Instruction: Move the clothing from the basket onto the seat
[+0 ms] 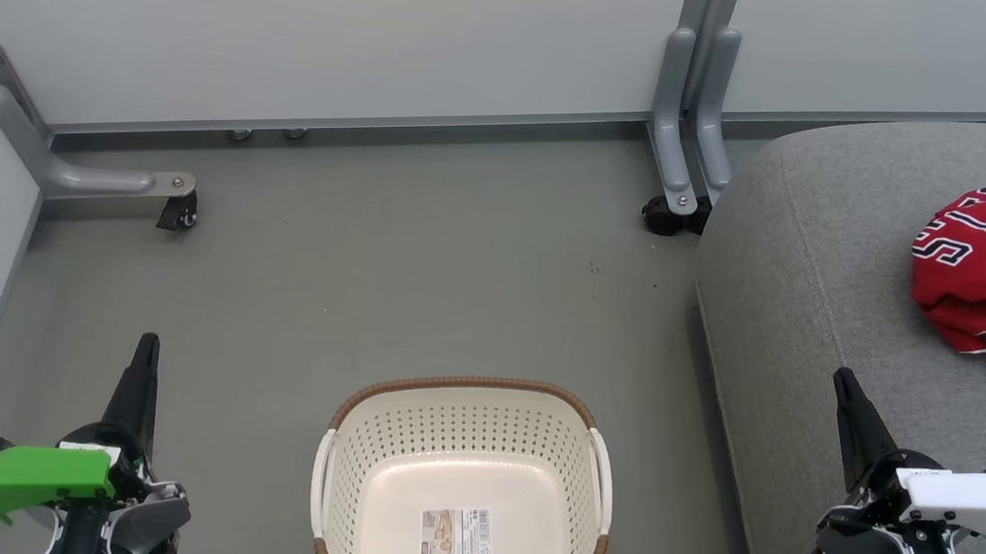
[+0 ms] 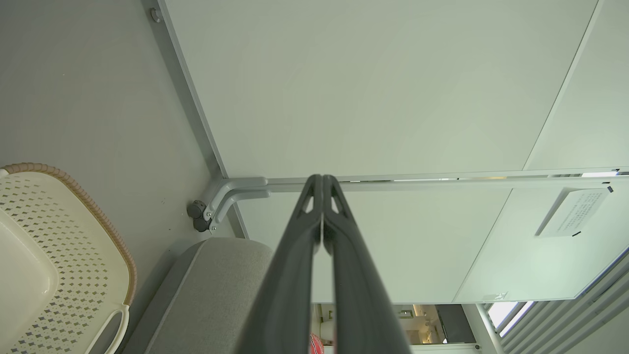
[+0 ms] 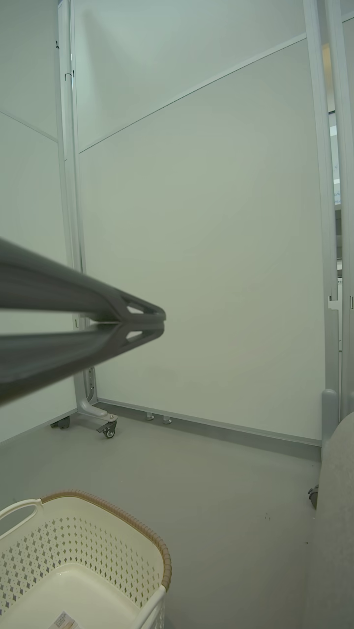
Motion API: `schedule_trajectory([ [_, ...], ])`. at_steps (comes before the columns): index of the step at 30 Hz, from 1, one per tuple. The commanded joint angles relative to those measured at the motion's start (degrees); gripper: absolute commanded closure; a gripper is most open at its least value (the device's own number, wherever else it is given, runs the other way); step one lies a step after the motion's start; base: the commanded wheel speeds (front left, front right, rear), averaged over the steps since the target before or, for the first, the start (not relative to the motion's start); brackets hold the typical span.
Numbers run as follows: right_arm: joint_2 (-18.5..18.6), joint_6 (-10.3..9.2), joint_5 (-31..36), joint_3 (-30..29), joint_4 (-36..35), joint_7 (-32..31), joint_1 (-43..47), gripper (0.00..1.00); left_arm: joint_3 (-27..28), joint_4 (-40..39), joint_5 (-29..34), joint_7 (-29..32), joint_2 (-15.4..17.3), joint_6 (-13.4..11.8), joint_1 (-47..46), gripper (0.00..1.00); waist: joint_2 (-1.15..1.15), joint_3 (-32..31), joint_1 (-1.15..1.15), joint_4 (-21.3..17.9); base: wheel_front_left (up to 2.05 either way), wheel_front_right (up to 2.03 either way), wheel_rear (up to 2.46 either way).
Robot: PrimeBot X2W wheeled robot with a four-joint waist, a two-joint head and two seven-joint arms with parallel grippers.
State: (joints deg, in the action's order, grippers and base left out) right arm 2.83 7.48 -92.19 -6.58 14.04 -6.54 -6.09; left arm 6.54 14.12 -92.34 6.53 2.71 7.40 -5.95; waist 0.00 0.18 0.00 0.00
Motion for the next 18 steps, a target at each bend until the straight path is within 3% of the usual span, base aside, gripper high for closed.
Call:
schedule_trajectory([
  [1, 0.1, 0.02, -0.4, 0.0, 0.1, -0.2, -0.3, 1.0, 0.1, -0.1, -0.2, 0.2, 0.3, 0.3, -0.6, 1.0, 0.0, 0.0, 0.0, 0.0, 0.0, 0.0, 0.0],
  [18, 0.1, 0.02, -0.4, 0.0, 0.1, -0.2, -0.3, 1.0, 0.1, -0.1, -0.2, 0.2, 0.3, 0.3, -0.6, 1.0, 0.0, 0.0, 0.0, 0.0, 0.0, 0.0, 0.0],
])
